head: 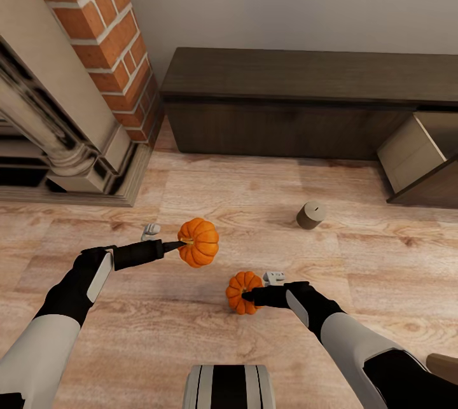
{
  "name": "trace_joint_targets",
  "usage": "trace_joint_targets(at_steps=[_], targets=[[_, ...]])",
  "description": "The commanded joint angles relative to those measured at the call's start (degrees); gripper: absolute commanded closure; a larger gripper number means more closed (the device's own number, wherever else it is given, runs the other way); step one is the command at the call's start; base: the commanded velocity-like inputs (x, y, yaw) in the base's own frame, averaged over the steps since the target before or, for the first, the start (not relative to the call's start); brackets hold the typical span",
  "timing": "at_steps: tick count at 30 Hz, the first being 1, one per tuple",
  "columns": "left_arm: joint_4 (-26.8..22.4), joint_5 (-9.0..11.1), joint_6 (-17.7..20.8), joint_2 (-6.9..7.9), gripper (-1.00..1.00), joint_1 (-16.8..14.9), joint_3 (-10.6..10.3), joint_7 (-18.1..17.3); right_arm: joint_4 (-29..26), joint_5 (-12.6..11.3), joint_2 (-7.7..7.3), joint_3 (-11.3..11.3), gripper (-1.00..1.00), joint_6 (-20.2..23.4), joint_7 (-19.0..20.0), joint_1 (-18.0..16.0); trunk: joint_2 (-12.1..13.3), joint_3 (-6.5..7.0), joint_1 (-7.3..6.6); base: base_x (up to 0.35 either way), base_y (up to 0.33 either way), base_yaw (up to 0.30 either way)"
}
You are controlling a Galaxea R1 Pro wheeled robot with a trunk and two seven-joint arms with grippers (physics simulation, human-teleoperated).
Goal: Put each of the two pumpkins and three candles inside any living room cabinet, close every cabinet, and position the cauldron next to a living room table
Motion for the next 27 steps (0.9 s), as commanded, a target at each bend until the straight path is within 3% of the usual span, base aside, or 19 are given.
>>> trace_joint_targets(at_steps=[1, 19, 27], targets=[[0.0, 0.2, 0.3, 0.01, 1.00, 0.0, 0.0, 0.1, 0.3, 0.9, -0.07, 0.8, 1.00, 0.0, -2.2, 0.0, 0.0, -0.04, 0.01, 0.000, 0.000, 0.000], [0.0, 0.1, 0.3, 0.01, 1.00, 0.0, 0.1, 0.3, 0.3, 0.9, -0.10, 0.8, 1.00, 0.0, -2.2, 0.0, 0.0, -0.04, 0.01, 0.000, 0.000, 0.000], [0.1, 0.1, 0.4, 0.01, 1.00, 0.0, 0.1, 0.3, 0.3, 0.9, -0.10, 0.8, 1.00, 0.0, -2.1, 0.0, 0.1, 1.73, -0.20, 0.000, 0.000, 0.000]])
